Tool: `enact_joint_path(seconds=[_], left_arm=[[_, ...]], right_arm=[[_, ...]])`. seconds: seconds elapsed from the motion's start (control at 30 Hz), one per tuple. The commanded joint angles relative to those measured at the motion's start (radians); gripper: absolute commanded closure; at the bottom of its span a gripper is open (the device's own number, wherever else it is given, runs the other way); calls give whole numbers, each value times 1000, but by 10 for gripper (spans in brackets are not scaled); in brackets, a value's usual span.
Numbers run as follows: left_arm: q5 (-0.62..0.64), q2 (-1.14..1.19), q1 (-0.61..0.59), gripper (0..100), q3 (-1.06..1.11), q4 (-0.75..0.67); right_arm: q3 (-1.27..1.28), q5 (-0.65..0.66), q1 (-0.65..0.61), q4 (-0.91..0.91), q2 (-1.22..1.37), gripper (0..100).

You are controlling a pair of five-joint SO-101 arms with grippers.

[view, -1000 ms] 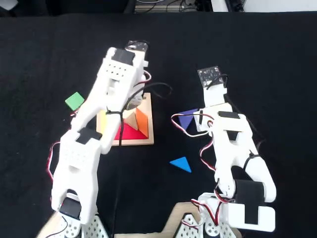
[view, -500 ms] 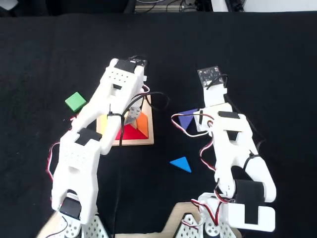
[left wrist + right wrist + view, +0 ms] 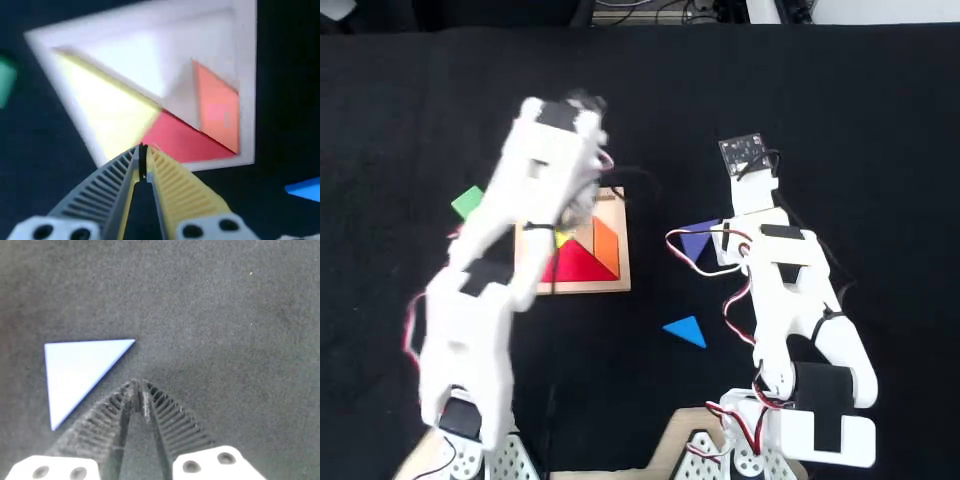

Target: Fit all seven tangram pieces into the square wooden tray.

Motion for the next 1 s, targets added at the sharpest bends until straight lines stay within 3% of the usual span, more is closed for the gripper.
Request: enact_joint_path(seconds=[0.0,0.13,0.27,0.4,0.5,0.6,0.8,0.97], left_arm=[[-172,-201,-236,967,-96,5],[-341,-207,-407,966,-94,-20],[-244,-160,-446,842,-41,-69],[-262,-69,-453,744,2,-221],[-509,23,-499,744,4,-393],[-720,97,-518,741,-7,-411],[-798,213,-518,739,-97,-448],[-941,293,-487,741,-179,-351]], right_arm=[[-2,0,-17,-17,-1,987],[-2,0,-18,-17,-1,987],[-2,0,-20,-17,-1,987],[-2,0,-20,-17,-1,987],[-2,0,-18,-17,-1,987],[-2,0,-18,-17,-1,987],[-2,0,-18,-17,-1,987],[-2,0,-18,-17,-1,987]])
